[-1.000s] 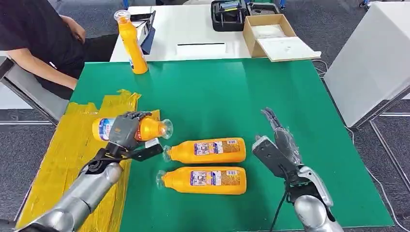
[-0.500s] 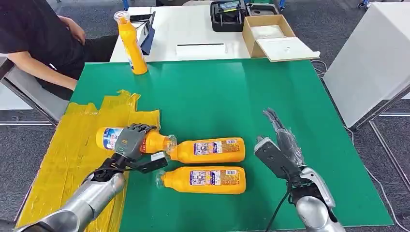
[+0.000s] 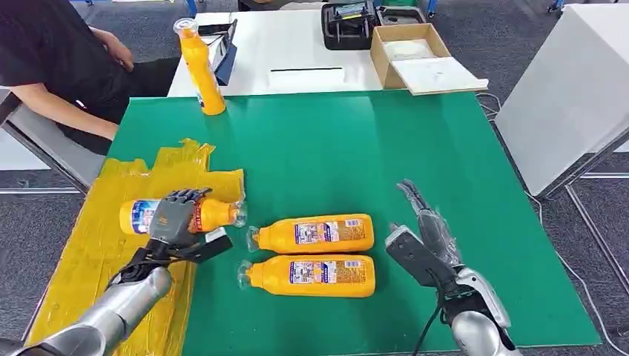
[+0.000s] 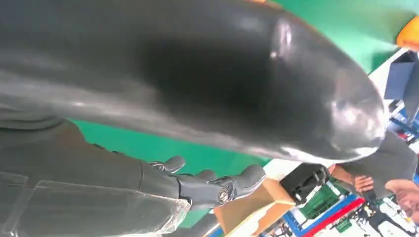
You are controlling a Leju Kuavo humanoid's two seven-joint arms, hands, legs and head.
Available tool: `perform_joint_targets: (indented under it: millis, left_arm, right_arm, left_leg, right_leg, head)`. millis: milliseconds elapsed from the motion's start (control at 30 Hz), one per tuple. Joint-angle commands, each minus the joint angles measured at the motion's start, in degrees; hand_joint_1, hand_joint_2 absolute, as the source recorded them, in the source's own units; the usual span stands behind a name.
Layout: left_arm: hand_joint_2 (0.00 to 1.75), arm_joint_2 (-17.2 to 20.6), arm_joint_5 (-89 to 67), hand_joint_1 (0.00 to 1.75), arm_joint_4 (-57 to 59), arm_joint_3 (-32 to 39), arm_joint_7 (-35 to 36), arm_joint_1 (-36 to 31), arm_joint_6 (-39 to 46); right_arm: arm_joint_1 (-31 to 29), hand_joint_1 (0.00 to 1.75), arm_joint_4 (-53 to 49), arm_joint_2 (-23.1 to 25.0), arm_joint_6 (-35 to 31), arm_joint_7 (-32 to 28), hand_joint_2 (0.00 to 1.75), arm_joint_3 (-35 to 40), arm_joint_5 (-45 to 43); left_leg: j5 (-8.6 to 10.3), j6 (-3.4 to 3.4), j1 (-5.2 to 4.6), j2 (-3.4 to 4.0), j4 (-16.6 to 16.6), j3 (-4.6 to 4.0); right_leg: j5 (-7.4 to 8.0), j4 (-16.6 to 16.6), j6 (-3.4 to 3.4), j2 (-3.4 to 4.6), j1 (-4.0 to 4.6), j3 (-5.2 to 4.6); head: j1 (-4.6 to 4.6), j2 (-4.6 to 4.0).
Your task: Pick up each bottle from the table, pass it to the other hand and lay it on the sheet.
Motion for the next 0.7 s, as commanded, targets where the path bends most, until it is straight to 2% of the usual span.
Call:
perform_joint_targets:
  millis: [33, 200, 333, 400, 533, 600, 700]
  left_arm:
    - [0.0, 3.2, 4.0, 0.0, -0.3, 7.5, -0.1, -2.5, -3.9]
    - [0.0, 1.7, 5.5, 0.0, -0.9, 8.3, -1.3, -3.5, -5.0]
    - [0.0, -0.8, 6.4, 0.0, -1.5, 8.0, -3.3, -5.4, -5.7]
    - [0.0, -1.0, 6.3, 0.0, -1.8, 7.9, -2.9, -5.4, -5.7]
    - [0.0, -1.6, 14.4, 0.0, -9.5, 11.5, -7.9, -1.9, -9.2]
    - [0.0, -0.8, 15.8, 0.0, -14.3, 11.6, -7.4, 0.4, -10.9]
    - [0.0, -0.6, 16.3, 0.0, -15.4, 11.7, -7.2, 1.0, -11.4]
  right_arm:
    - [-7.3, 0.0, 5.7, -2.8, 1.9, 0.8, 0.0, 4.7, -3.6]
    - [-6.4, 0.0, 6.3, -1.8, 1.1, 1.1, 0.0, 4.6, -3.5]
    - [-1.3, 0.0, 2.8, -0.8, -1.4, 2.4, 0.0, 3.7, -0.5]
    - [-0.6, 0.0, 2.2, -0.7, -1.6, 2.5, 0.0, 3.7, -0.1]
    - [-0.7, 0.0, 3.9, 0.8, -1.1, 2.1, 0.0, 2.9, 2.2]
    - [-1.9, 0.0, 5.2, 1.3, -0.9, 1.8, 0.0, 2.8, 2.2]
    - [-2.1, 0.0, 5.2, 1.2, -0.8, 1.6, 0.0, 2.7, 2.2]
  left_leg:
    - [-0.08, -0.16, 0.06, 0.11, 0.1, 0.09]
    - [-0.01, -0.18, 0.03, -0.16, 0.1, 0.17]
    - [0.02, -0.18, -0.01, -0.33, 0.1, 0.08]
    - [0.08, -0.14, -0.04, -0.42, 0.1, -0.03]
    - [0.03, -0.16, -0.08, -0.36, 0.0, -0.03]
    - [-0.07, -0.17, -0.09, -0.2, 0.1, 0.1]
    - [-0.07, -0.17, -0.09, -0.18, 0.1, 0.09]
  right_leg:
    - [-0.04, 0.1, -0.02, -0.07, 0.07, 0.09]
    - [-0.1, 0.0, 0.03, -0.38, 0.05, 0.24]
    - [-0.1, 0.0, 0.01, -0.46, 0.02, 0.2]
    - [-0.07, 0.0, 0.0, -0.49, -0.02, 0.05]
    - [-0.08, 0.0, 0.01, -0.49, -0.05, 0.08]
    - [-0.11, 0.0, 0.01, -0.37, -0.06, 0.17]
    - [-0.11, 0.0, 0.01, -0.34, -0.07, 0.15]
  head:
    - [-0.02, 0.0]
    - [0.0, 0.0]
    - [-0.02, 0.0]
    - [0.0, 0.0]
    - [0.02, 0.0]
    - [0.0, 0.0]
    - [-0.02, 0.0]
